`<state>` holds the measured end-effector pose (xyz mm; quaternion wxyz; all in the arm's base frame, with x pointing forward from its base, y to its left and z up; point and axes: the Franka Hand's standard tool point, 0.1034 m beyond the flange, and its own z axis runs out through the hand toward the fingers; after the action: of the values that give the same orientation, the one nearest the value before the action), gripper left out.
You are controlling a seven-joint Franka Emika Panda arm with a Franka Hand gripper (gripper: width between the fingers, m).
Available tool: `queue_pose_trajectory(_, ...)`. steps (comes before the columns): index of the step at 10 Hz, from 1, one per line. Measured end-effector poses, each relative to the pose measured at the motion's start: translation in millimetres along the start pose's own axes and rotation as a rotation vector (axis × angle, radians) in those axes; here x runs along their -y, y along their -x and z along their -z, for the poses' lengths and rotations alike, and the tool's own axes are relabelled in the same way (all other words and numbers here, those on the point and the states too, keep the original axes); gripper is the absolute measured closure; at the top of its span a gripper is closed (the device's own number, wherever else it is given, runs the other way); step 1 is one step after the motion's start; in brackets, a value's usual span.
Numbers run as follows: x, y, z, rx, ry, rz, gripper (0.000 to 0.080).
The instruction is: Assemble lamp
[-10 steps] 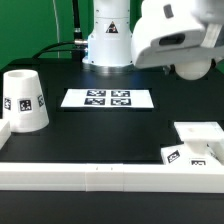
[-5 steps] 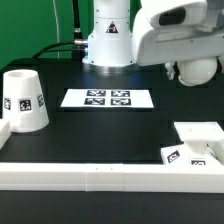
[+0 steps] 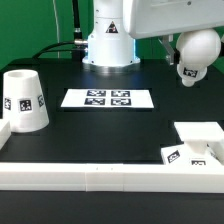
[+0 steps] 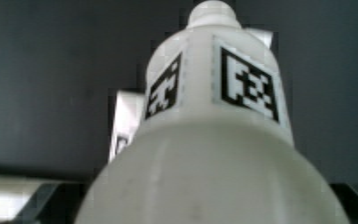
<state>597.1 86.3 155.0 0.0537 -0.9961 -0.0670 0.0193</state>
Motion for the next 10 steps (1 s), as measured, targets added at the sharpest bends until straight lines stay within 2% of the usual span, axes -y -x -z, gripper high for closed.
queue_pose_trajectory(4, -7.9, -10.1, -3.8, -0.271, 0.043, 0.007, 0.0223)
queue_pose_trajectory(6, -5.8, -26.8, -0.3, -0.464, 0.083, 0.071, 0.0223)
queue_pose_trajectory(9, -7.4, -25.0, -3.7, -0.491, 0.087, 0.068, 0.0223)
queue_pose_trajectory(10, -6.7, -25.4, -4.4, -0.492, 0.097, 0.099, 0.0223)
